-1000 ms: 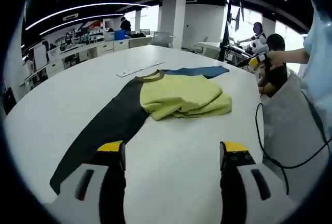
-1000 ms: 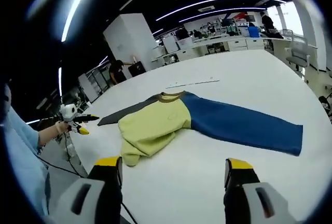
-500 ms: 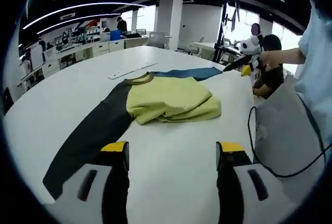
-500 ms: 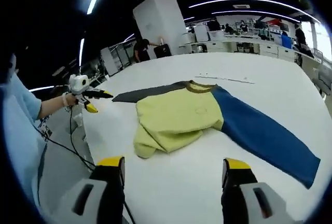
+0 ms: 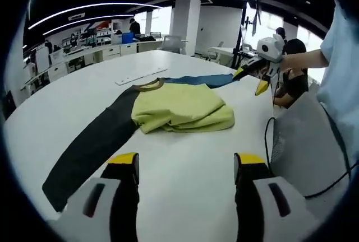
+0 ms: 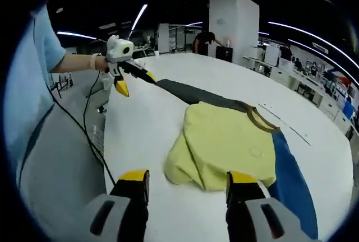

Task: Fold the garment on the visible template until the final outline fits inside the template.

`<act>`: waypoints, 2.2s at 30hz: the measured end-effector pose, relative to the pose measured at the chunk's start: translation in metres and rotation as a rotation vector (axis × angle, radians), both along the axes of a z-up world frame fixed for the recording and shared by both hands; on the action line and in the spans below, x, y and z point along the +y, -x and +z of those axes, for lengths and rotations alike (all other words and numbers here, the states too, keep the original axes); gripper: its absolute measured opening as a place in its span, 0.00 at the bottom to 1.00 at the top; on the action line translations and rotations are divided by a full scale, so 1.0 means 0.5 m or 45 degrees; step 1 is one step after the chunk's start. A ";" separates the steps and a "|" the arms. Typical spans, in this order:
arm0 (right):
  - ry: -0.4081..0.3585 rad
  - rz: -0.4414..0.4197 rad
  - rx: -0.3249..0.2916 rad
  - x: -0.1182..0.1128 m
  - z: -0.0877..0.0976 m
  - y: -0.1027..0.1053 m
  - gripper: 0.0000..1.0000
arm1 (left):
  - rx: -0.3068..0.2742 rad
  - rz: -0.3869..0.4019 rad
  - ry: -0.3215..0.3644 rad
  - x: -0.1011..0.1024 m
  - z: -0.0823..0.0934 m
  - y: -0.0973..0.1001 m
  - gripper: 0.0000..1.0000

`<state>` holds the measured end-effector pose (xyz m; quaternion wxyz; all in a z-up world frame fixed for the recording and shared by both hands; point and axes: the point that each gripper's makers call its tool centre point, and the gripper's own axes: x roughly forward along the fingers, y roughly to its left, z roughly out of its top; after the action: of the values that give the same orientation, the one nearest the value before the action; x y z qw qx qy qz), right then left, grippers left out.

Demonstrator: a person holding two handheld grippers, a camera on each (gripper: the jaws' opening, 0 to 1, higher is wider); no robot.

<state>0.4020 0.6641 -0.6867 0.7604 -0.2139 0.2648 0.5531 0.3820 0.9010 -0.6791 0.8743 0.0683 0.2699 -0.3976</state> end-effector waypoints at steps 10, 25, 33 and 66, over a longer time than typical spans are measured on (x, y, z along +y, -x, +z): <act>0.132 0.172 -0.088 0.058 -0.039 0.007 0.44 | 0.004 0.003 -0.010 -0.006 -0.002 0.021 0.65; 0.326 0.257 -0.176 0.080 -0.109 -0.002 0.28 | 0.018 0.023 0.037 -0.025 -0.007 0.050 0.64; 0.362 0.243 -0.173 0.086 -0.126 -0.015 0.08 | 0.042 0.022 0.070 -0.045 -0.022 0.065 0.63; 0.077 -0.140 -0.052 0.155 0.125 -0.302 0.00 | 0.084 0.038 0.129 -0.062 -0.040 0.065 0.55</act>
<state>0.5532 0.7418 -0.6242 0.7881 -0.2331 0.2773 0.4977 0.3495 0.8702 -0.6992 0.8731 0.0066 0.2792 -0.3997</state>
